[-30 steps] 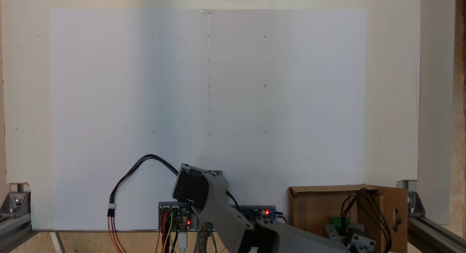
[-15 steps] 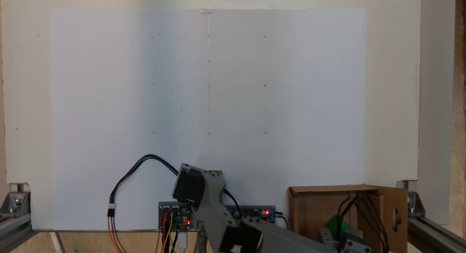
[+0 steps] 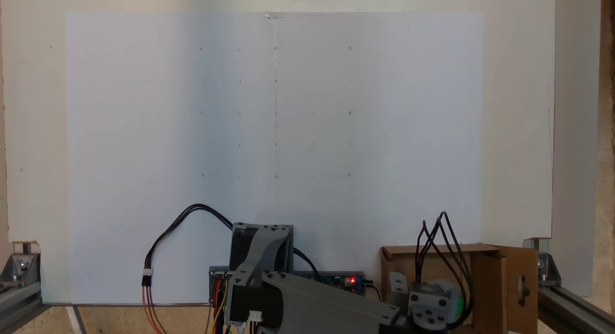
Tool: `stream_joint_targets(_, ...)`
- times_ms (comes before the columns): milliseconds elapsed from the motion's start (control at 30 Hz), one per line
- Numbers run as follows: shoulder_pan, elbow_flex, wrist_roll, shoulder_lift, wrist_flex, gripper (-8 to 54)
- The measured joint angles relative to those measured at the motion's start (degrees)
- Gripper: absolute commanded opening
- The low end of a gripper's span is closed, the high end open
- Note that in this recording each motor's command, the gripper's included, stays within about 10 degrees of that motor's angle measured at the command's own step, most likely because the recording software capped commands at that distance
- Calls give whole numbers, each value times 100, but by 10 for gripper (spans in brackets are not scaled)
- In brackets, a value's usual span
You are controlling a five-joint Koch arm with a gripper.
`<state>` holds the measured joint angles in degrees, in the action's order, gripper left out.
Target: Grasp a green dice and put it in the bin.
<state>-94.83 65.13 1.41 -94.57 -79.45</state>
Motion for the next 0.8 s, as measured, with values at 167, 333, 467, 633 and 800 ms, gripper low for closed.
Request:
stream_joint_targets(167, 773, -580, 413, -176, -176, 347)
stream_joint_targets(333, 1564, -571, 844, -193, -176, 347)
stream_joint_targets(467, 2083, -571, 1002, -202, -176, 348)
stream_joint_targets(633, 3023, -360, 1072, -202, -176, 396)
stream_joint_targets(800, 4377, -237, 1072, -211, -176, 454)
